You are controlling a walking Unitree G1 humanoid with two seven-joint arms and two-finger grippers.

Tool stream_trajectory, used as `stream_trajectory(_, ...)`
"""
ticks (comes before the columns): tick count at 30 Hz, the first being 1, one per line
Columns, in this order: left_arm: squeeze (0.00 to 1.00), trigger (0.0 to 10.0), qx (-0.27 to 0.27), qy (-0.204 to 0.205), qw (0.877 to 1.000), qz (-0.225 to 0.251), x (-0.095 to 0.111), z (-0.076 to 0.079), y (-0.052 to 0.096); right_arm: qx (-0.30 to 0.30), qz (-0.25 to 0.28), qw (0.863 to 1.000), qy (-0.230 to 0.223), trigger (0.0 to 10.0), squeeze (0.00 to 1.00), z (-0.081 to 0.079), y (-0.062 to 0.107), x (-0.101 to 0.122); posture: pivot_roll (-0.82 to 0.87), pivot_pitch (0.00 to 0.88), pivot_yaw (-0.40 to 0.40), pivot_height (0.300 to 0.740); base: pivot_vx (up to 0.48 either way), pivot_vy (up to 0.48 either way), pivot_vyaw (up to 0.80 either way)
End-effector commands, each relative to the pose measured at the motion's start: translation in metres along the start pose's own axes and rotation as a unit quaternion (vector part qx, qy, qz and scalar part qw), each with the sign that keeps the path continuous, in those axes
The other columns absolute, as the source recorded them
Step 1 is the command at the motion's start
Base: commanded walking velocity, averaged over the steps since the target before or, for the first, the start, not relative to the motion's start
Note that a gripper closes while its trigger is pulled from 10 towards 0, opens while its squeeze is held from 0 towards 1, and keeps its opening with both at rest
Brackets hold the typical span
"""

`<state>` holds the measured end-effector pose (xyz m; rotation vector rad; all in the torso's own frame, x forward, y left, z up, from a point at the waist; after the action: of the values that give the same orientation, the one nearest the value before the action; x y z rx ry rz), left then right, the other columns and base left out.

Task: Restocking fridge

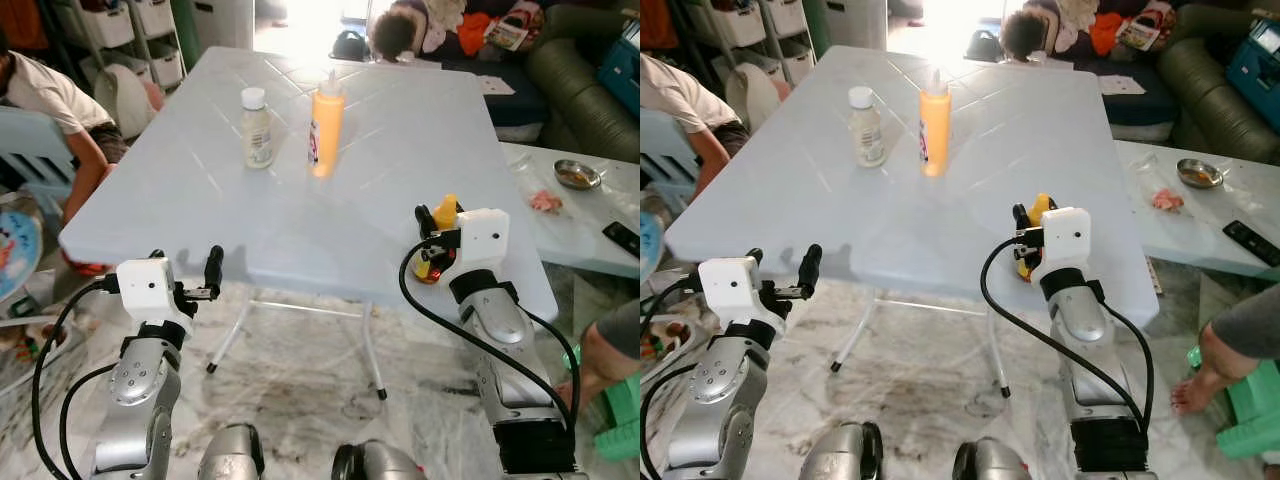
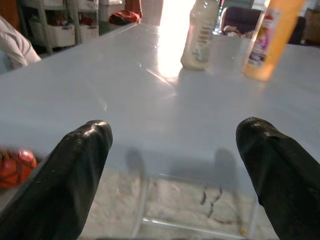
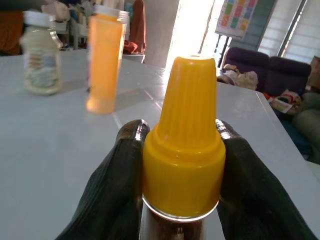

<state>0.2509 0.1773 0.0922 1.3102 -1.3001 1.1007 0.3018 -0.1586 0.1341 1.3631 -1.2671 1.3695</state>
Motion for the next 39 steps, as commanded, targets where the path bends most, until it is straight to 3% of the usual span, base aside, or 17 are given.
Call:
stream_trajectory(1, 0.0, 10.0, -0.005, -0.007, 1.0, 0.009, 0.006, 0.001, -0.005, 0.005, 0.027, 1.0, 0.012, 10.0, 0.0, 0.001, -0.001, 0.012, 0.0, 0.0, -0.043, 0.74, -0.349, 0.0, 0.8)
stream_trajectory(10, 0.0, 10.0, -0.006, -0.01, 1.0, 0.01, 0.006, 0.003, -0.005, 0.021, 0.025, 0.999, 0.014, 10.0, 0.0, -0.002, -0.003, 0.011, 0.0, 0.0, -0.05, 0.74, -0.31, 0.0, 0.8)
stream_trajectory(30, 0.0, 10.0, 0.028, -0.026, 0.999, -0.003, 0.001, -0.001, -0.01, 0.061, 0.024, 0.998, 0.011, 10.0, 0.0, -0.015, -0.005, 0.01, 0.0, 0.0, -0.054, 0.74, 0.0, 0.0, 0.8)
stream_trajectory(39, 0.0, 10.0, 0.031, -0.041, 0.998, -0.02, -0.008, -0.005, -0.012, 0.093, 0.016, 0.996, 0.003, 10.0, 0.0, -0.029, -0.002, 0.005, 0.01, 0.0, -0.048, 0.74, 0.0, 0.0, 0.8)
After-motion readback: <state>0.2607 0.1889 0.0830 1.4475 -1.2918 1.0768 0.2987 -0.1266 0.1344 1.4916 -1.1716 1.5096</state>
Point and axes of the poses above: a point about 5 cm out from each wrist's last joint towards the gripper, its own y axis pointing back from the gripper into the wrist, its own x axis along the axis of the wrist's last joint, z = x × y, the point moved 1 cm from there along -y, pointing out of the wrist towards the gripper, and after that the axes turned 13 degrees about -y, right-handed, at the moved point
